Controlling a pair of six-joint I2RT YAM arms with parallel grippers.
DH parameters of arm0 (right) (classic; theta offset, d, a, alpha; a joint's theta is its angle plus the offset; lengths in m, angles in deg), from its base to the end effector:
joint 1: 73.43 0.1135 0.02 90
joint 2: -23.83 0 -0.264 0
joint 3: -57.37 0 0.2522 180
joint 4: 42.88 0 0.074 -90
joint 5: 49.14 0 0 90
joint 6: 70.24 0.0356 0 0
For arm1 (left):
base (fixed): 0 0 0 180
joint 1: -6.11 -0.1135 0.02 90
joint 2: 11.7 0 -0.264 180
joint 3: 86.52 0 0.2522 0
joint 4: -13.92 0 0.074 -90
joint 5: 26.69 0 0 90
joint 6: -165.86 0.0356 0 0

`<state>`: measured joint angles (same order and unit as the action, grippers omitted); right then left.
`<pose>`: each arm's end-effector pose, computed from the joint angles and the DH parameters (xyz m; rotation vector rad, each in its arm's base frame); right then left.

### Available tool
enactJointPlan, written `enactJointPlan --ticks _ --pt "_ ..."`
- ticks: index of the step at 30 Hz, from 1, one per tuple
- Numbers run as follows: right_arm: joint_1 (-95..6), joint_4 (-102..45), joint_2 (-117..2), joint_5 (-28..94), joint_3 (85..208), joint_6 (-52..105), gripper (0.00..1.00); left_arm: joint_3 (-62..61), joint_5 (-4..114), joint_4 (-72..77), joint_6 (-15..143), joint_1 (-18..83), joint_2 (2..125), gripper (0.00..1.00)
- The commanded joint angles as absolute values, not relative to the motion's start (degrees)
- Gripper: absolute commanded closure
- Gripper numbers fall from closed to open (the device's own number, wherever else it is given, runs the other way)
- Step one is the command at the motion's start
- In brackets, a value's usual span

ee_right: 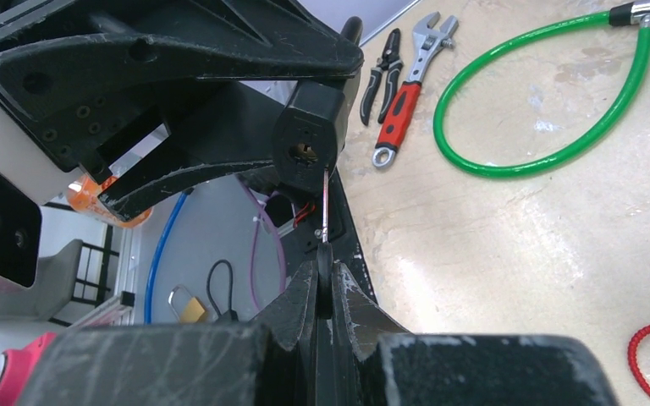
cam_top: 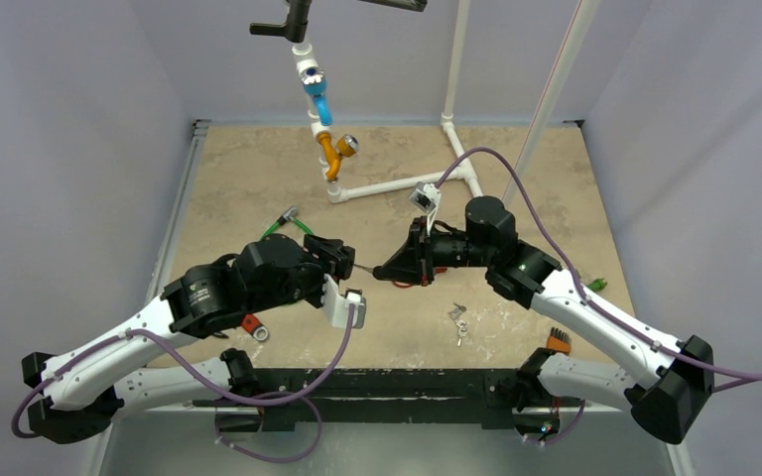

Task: Unlock with the key
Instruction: Unlock the lock.

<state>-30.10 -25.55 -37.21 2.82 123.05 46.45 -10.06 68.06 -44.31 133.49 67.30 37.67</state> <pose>0.1618 0.1828 0.3425 -0.8032 1.8268 1.4260 0.0827 -0.1443 0.3721 1.7930 1.1173 0.0505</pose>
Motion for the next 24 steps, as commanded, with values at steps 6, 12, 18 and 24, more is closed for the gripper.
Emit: enactJointPlan --ticks 6,12,18,24 --pt "-30.19 -28.77 -37.88 0.98 124.63 45.99 1.00 -7.25 67.44 -37.52 134.35 67.54 37.26 1.00" --pt "-30.20 -28.78 -37.55 0.34 124.99 46.16 1.00 -7.46 67.70 -37.55 134.79 67.54 37.32 1.00" --pt "-30.20 -28.77 -36.99 0.23 125.45 46.13 1.00 -7.54 67.87 -37.47 134.89 67.54 37.44 1.00" --pt "-30.20 -27.78 -36.06 1.19 125.85 45.07 1.00 -7.46 67.96 -37.55 135.14 67.54 37.55 1.00"
